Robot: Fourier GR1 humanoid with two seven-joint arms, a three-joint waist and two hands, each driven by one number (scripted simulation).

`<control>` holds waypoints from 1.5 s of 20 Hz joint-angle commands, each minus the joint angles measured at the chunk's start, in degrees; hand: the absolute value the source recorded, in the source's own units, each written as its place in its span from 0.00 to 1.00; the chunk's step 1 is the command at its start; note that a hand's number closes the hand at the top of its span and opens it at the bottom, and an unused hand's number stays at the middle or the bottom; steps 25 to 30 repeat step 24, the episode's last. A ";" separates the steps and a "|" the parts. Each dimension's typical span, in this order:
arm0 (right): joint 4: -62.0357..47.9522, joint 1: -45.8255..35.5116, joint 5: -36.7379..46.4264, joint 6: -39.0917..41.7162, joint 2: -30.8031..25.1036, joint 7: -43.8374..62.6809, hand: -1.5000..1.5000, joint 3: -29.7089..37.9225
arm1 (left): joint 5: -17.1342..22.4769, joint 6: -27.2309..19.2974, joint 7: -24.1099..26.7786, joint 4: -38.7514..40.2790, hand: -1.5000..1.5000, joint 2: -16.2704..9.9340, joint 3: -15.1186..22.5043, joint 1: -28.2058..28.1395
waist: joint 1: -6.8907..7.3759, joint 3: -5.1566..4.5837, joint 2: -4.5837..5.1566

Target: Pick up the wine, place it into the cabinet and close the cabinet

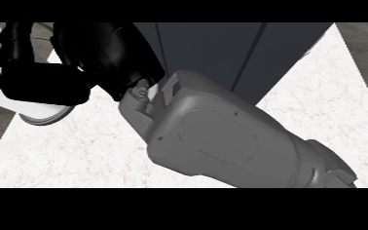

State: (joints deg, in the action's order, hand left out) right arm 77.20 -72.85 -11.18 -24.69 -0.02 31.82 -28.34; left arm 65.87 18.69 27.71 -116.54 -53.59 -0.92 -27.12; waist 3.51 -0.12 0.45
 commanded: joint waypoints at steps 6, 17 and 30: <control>-23.54 -2.13 -0.76 3.19 -0.64 -14.77 1.00 7.08 | 3.00 3.01 -2.07 -0.85 1.00 -0.45 -5.51 -2.16 | 0.44 0.06 0.15; -26.93 3.38 -0.11 7.27 -7.37 -21.86 1.00 5.78 | 3.32 -0.19 -3.24 0.10 1.00 0.06 -5.38 1.29 | -1.03 0.04 1.42; -27.46 4.89 0.77 6.68 -7.44 -23.62 1.00 5.60 | 3.10 -0.98 -3.94 -0.10 1.00 -0.06 -5.23 1.87 | -1.62 -0.03 1.38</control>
